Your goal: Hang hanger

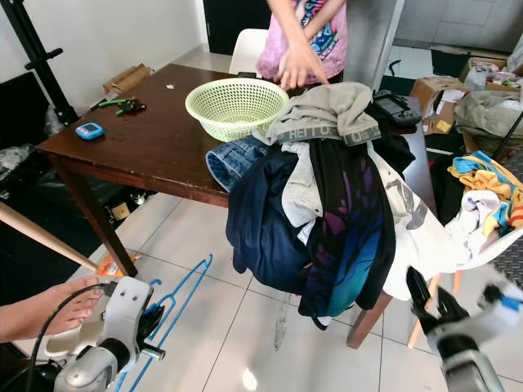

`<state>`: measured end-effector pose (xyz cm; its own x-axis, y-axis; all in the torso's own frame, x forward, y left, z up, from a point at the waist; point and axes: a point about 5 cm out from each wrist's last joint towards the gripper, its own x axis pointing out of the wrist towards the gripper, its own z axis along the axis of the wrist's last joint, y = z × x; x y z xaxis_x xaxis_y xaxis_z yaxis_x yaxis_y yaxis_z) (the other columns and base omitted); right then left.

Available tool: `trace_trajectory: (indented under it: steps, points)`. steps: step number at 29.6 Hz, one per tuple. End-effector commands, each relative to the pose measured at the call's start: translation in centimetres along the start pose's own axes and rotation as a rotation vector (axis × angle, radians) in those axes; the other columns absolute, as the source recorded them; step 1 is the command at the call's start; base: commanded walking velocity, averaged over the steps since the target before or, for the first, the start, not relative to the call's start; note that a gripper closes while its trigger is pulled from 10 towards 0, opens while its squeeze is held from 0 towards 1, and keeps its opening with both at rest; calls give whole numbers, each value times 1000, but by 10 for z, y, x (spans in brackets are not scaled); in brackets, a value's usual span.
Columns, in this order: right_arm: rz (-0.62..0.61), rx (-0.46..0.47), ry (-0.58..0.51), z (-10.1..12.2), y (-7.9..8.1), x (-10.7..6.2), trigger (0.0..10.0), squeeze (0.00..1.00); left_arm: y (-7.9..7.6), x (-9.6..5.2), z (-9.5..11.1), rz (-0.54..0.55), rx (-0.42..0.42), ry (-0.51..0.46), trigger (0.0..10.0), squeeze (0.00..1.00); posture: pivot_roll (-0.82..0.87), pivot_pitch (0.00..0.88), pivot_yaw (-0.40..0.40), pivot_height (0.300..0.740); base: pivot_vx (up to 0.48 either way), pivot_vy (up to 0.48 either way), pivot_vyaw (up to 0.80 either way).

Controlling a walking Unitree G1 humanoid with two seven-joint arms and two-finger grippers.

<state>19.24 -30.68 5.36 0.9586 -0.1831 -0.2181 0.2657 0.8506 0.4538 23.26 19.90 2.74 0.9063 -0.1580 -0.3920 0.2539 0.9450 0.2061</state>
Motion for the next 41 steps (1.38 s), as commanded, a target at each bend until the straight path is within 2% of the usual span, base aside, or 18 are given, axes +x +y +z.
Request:
trace_trajectory:
  steps: [1,2,4,5,7,13,15,16,18,20,21,22,23,24,32,41]
  points:
    - [-69,-54,101,-24,-10,-10,10000,0,5,-2,-11,5,55,45,10000,0,40,87,-34,740,0,0,0]
    - [-76,-88,156,-39,-14,-19,10000,0,3,-2,-17,2,47,63,10000,0,30,84,-44,740,0,0,0]
    - [-69,-113,200,-53,-15,-27,10000,0,1,-2,-22,-4,26,77,10000,0,30,84,-44,740,0,0,0]
    - [-75,-103,243,-69,-16,-35,10000,0,-6,-2,-31,-27,9,110,10000,0,28,76,-55,740,0,0,0]
    - [-83,-72,260,-85,-16,-43,10000,0,-14,-3,-41,-48,-35,140,10000,0,37,67,-58,740,0,0,0]
    - [-85,-47,226,-86,-17,-44,10000,0,-13,-2,-44,-48,-88,138,10000,0,31,54,-51,740,0,0,0]
    - [-85,-44,228,-87,-18,-45,10000,0,-17,-3,-49,-85,-101,152,10000,0,32,46,-48,740,0,0,0]
    - [-75,-50,234,-88,-19,-45,10000,0,-19,-5,-50,-113,-142,141,10000,0,26,39,-42,740,0,0,0]
    - [-68,-56,239,-89,-19,-45,10000,0,-21,-6,-51,-130,-170,131,10000,0,26,39,-42,740,0,0,0]
    - [-68,-56,239,-89,-19,-45,10000,0,-21,-6,-51,-130,-170,131,10000,0,26,39,-42,740,0,0,0]
    - [-67,-63,244,-91,-19,-45,10000,0,-17,-7,-52,-151,-326,108,10000,0,18,39,-33,740,0,0,0]
    - [-70,-68,247,-93,-20,-45,10000,0,-14,-8,-53,-169,-432,84,10000,0,16,41,-24,740,0,0,0]
    - [-70,-68,247,-93,-20,-45,10000,0,-14,-8,-53,-169,-432,84,10000,0,16,41,-24,740,0,0,0]
    - [-74,-70,249,-94,-22,-45,10000,0,-14,-8,-52,-181,-473,67,10000,0,14,45,-20,740,0,0,0]
    - [-80,-74,244,-94,-27,-47,10000,0,-16,-8,-51,-168,-480,48,10000,0,26,65,-24,740,0,0,0]
    - [-70,-67,238,-97,-26,-49,10000,0,-9,-12,-52,-177,-495,29,10000,0,37,92,-23,740,0,0,0]
